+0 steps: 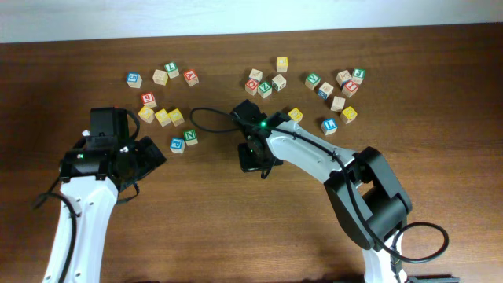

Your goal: Spell out RSS

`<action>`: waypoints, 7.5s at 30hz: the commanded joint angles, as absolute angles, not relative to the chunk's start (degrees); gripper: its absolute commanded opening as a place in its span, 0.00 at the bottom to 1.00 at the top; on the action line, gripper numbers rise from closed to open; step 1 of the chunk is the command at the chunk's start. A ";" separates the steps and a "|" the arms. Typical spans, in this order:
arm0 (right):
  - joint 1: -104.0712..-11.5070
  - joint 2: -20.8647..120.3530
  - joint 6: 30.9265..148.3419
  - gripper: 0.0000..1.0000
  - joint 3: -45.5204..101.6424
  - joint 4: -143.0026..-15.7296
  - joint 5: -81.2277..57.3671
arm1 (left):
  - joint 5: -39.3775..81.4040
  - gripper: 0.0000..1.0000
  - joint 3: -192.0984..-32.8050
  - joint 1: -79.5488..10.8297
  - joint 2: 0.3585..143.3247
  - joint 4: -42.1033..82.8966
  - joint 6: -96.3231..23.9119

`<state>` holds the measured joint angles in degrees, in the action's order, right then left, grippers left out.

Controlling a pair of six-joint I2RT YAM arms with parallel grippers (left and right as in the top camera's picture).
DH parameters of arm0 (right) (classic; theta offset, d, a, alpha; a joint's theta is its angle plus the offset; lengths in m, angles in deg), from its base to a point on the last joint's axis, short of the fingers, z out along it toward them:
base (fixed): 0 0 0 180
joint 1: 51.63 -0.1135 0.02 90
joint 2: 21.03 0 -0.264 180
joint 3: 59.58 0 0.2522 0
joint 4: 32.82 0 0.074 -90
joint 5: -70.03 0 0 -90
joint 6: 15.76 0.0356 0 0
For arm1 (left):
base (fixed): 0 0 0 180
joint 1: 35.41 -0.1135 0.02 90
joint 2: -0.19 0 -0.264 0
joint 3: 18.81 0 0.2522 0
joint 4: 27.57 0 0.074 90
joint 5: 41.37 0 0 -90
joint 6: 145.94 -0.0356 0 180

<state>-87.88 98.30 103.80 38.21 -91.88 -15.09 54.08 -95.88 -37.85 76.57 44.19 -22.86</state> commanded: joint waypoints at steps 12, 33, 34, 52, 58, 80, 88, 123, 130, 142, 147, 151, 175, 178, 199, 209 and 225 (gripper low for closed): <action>-83.33 96.64 103.14 0.04 46.17 -106.00 -13.97 | 54.91 0.99 -95.49 -38.20 76.36 44.32 -22.08; -75.26 98.41 95.47 0.04 46.24 -107.42 -11.81 | 53.82 0.99 -95.49 -38.20 76.36 44.93 -22.12; -75.22 98.41 95.45 0.04 46.24 -106.28 -11.81 | 53.82 0.99 -95.45 -38.20 76.36 44.95 -22.10; -76.49 98.41 95.49 0.04 46.21 -96.64 -10.06 | 53.82 0.99 -95.38 -38.20 76.36 44.95 -22.10; -77.52 98.91 95.49 0.04 45.58 -96.40 -10.08 | 53.82 0.99 -95.38 -38.20 76.36 44.95 -22.10; -78.67 102.08 95.47 0.04 45.47 -93.06 -8.68 | 53.82 1.00 -95.38 -38.20 76.36 44.97 -22.10; -78.63 102.08 95.49 0.04 45.47 -91.03 -7.90 | 53.82 0.99 -95.38 -38.20 76.36 44.95 -22.10; -82.35 103.41 95.67 0.04 45.49 -89.78 -6.89 | 53.82 0.99 -95.38 -38.20 76.36 44.78 -22.10; -80.79 103.41 95.64 0.04 48.92 -91.64 -6.94 | 53.82 0.99 -95.38 -38.20 76.36 44.78 -22.10; -75.05 103.41 95.47 0.04 56.25 -102.17 -7.05 | 53.82 0.99 -95.38 -38.20 76.36 43.93 -22.10; -75.96 104.11 95.49 0.04 54.17 -102.30 -8.62 | 53.82 0.99 -95.38 -38.20 76.36 43.84 -22.10; -76.88 106.17 95.67 0.04 51.72 -99.90 -10.08 | 53.82 0.99 -95.38 -38.20 76.36 43.88 -22.10; -79.74 107.41 95.67 0.04 51.48 -98.81 -12.95 | 53.82 0.99 -95.38 -38.20 76.36 44.32 -22.10; -79.31 107.28 95.67 0.04 52.99 -99.84 -12.90 | 53.78 1.00 -95.38 -38.20 76.36 44.32 -22.10; -65.52 101.95 95.23 0.04 75.55 -132.64 -13.93 | 31.88 0.00 -95.40 -24.69 87.74 21.30 -37.64; -65.47 97.77 94.92 0.04 65.47 -134.48 -17.54 | 32.40 0.00 -95.40 -16.60 99.76 12.17 -38.93; -65.49 97.84 91.21 0.04 40.18 -104.56 3.69 | 33.12 0.00 -95.40 -15.92 107.89 10.18 -38.60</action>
<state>-65.32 97.45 91.80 42.72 -107.14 -1.97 35.46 -95.60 -15.92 106.32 11.21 -38.01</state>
